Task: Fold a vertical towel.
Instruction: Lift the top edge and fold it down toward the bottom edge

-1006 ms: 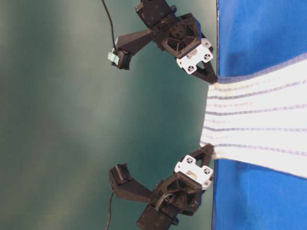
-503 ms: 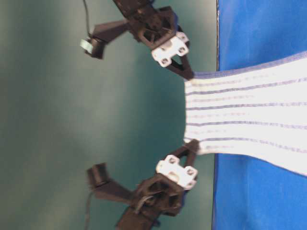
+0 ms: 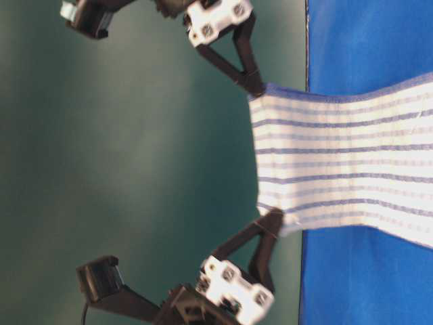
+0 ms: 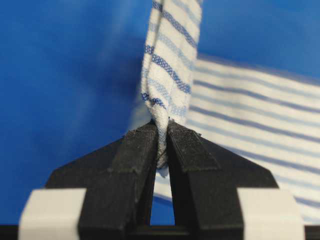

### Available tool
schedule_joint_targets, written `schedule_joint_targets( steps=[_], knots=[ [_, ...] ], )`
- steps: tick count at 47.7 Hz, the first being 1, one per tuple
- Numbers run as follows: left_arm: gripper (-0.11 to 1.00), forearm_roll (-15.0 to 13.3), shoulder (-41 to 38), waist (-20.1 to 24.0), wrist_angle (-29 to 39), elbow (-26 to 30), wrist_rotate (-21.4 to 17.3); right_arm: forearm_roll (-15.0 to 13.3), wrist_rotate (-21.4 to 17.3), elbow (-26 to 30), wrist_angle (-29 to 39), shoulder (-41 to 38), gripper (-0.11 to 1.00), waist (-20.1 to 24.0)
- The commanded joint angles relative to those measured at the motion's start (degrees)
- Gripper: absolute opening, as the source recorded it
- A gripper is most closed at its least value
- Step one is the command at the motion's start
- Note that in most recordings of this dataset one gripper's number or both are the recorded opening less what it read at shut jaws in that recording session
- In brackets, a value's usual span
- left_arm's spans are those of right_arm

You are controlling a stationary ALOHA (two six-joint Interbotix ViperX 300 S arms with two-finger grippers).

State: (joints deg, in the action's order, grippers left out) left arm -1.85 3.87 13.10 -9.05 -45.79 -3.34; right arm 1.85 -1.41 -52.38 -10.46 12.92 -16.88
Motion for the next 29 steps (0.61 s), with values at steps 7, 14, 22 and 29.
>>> schedule_joint_targets(
  steps=[7, 14, 22, 29],
  knots=[
    [0.04, 0.00, 1.76, -6.50, 0.00, -1.14, 0.26, 2.90, -0.18, -0.18, 0.53, 1.23, 0.09, 8.00],
    [0.04, -0.09, 1.67, -10.37, -0.09, -1.58, 0.26, 5.45, -0.26, -0.26, 2.55, 0.09, 0.09, 12.57],
    [0.04, -0.09, -0.09, -14.50, -1.14, -1.49, 1.58, 8.88, -0.26, 0.18, 2.81, -3.16, 0.09, 17.40],
    [0.04, -0.09, -3.43, -17.05, -2.81, -1.76, 3.52, 11.51, -0.18, 1.41, 2.72, -6.59, 0.09, 20.48]
  ],
)
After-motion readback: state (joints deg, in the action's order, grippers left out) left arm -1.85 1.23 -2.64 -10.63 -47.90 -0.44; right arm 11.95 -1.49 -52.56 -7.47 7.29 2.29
